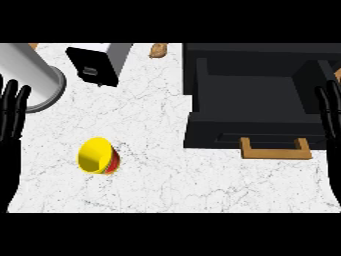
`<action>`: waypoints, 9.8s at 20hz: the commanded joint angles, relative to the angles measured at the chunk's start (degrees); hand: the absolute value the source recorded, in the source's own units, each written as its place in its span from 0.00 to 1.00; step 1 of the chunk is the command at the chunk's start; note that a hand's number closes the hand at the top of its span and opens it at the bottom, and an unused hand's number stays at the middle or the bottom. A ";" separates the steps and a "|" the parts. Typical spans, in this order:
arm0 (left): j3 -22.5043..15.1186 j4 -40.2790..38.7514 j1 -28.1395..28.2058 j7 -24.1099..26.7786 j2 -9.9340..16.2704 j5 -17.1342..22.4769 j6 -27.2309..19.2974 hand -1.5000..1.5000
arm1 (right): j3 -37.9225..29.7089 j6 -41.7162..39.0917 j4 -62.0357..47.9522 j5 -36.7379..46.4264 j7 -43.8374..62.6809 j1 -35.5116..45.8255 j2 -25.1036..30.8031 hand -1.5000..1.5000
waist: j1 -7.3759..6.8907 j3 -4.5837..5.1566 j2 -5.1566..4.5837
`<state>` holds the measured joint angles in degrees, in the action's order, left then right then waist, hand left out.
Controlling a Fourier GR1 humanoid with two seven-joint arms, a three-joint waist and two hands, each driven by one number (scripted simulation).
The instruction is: Pick up the cup, place it into the drawer and close the drawer
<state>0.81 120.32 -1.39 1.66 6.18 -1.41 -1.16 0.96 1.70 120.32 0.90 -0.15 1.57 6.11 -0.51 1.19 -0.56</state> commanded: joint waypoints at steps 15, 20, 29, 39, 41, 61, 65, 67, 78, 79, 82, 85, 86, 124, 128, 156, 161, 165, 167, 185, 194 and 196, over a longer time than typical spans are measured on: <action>-3.42 -4.68 10.14 -6.83 7.11 33.74 26.78 0.00 | -3.15 -6.69 -5.45 -2.62 0.34 0.43 4.18 0.00 | 0.39 -1.19 0.56; 3.78 -13.04 8.10 -5.19 9.93 36.57 30.76 0.00 | -5.40 -6.40 -7.70 -1.88 0.77 3.57 4.70 0.00 | 0.38 -1.19 0.52; 6.83 -34.67 2.63 8.86 7.70 19.54 33.31 0.00 | -3.00 -6.50 -6.91 0.16 -2.17 0.12 2.29 0.00 | 0.81 -1.17 0.47; 7.60 -56.85 -4.13 23.78 7.23 5.84 30.46 0.00 | -5.48 -8.66 -7.47 -1.73 1.93 4.37 3.90 0.00 | 0.72 -1.16 0.50; 9.63 -66.37 -7.01 31.23 11.03 3.39 32.64 0.00 | -2.40 -6.34 -7.13 1.03 0.52 1.72 0.74 0.00 | 0.99 -1.13 0.42; 8.15 -101.72 -21.80 56.91 9.20 -4.69 26.60 0.00 | -4.75 -9.73 -7.71 0.00 -1.14 1.81 2.11 0.00 | 1.65 -1.03 0.16; 7.56 -104.83 -22.93 59.41 8.82 -5.80 25.61 0.00 | -4.63 -8.44 -11.95 0.52 -1.74 5.09 0.86 0.00 | 1.82 -0.96 -0.08; 7.77 -104.77 -22.70 60.85 8.87 -5.54 25.54 0.00 | -5.31 -10.38 -6.23 -2.15 1.66 2.65 2.34 0.00 | 2.25 -0.95 0.07; 7.72 -105.95 -24.52 59.41 7.71 -3.98 31.91 0.00 | -5.27 -10.31 -7.33 -0.72 -1.07 1.40 1.99 0.00 | 1.78 -1.03 0.23; 7.84 -106.64 -26.58 58.70 9.79 -3.98 33.94 0.00 | -4.77 -9.87 -12.25 0.04 -3.31 4.65 1.21 0.00 | 1.77 -0.95 -0.24; 6.82 -105.79 -24.23 61.35 7.43 -4.23 34.62 0.00 | -5.72 -10.14 -8.90 -1.34 0.57 4.74 2.27 0.00 | 1.81 -0.93 0.00; 6.98 -105.62 -25.15 59.92 5.97 -3.29 35.64 0.00 | -7.14 -10.34 -9.64 -2.19 0.83 5.39 2.98 0.00 | 1.84 -0.95 0.03; 7.03 -105.37 -25.13 59.85 5.54 -2.84 36.79 0.00 | -6.96 -11.67 -12.11 -2.03 -3.77 2.66 2.75 0.00 | 1.89 -0.99 -0.07; 13.79 -81.18 -34.79 47.81 1.45 12.13 19.65 1.00 | -9.02 -10.43 -9.48 -2.45 0.00 2.35 2.67 0.00 | 0.22 -1.26 0.91; 10.00 -69.50 -35.05 38.94 -2.09 11.49 13.41 1.00 | -8.66 -11.93 -8.81 -1.79 -2.39 -1.14 2.93 0.00 | -0.18 -1.29 1.14; -10.26 -84.64 -70.28 15.56 -6.18 22.93 -16.27 1.00 | -9.44 -12.60 -13.20 -1.63 -2.74 4.40 3.26 0.00 | 2.53 -1.22 0.19; -14.92 -90.86 -69.71 20.40 -6.18 27.12 -16.20 1.00 | -9.00 -13.65 -14.07 -1.40 -4.83 3.11 3.00 0.00 | 3.23 -1.23 -0.05; -19.42 -91.99 -69.77 19.59 -6.18 30.13 -16.44 1.00 | -11.36 -13.73 -14.43 -3.70 -1.57 6.89 4.95 0.00 | 2.99 -1.22 0.07; -23.31 -92.22 -71.29 18.34 -6.18 32.85 -20.26 1.00 | -10.61 -13.63 -15.24 -3.02 -3.26 5.82 3.94 0.00 | 3.94 -1.24 -0.06; -40.74 -93.90 -70.21 13.75 -6.18 35.92 -27.72 0.00 | -11.44 -16.49 -11.07 -6.86 -1.17 5.53 5.49 0.00 | 5.66 -1.24 -0.44; -35.95 -88.52 -71.06 21.78 -6.18 40.72 -27.82 0.00 | -11.07 -23.11 -12.15 -15.39 -1.98 4.78 5.57 1.00 | 2.69 -1.21 0.12; -37.58 -87.70 -70.96 21.07 -6.18 40.79 -30.88 0.00 | -8.61 -23.35 -8.45 -11.74 -1.79 2.58 5.65 1.00 | 2.89 -1.22 0.21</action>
<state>-37.12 31.54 -72.17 21.42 0.00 38.48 -30.67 -10.03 -20.57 109.81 -13.75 -0.80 6.16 11.96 3.28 -0.04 -0.54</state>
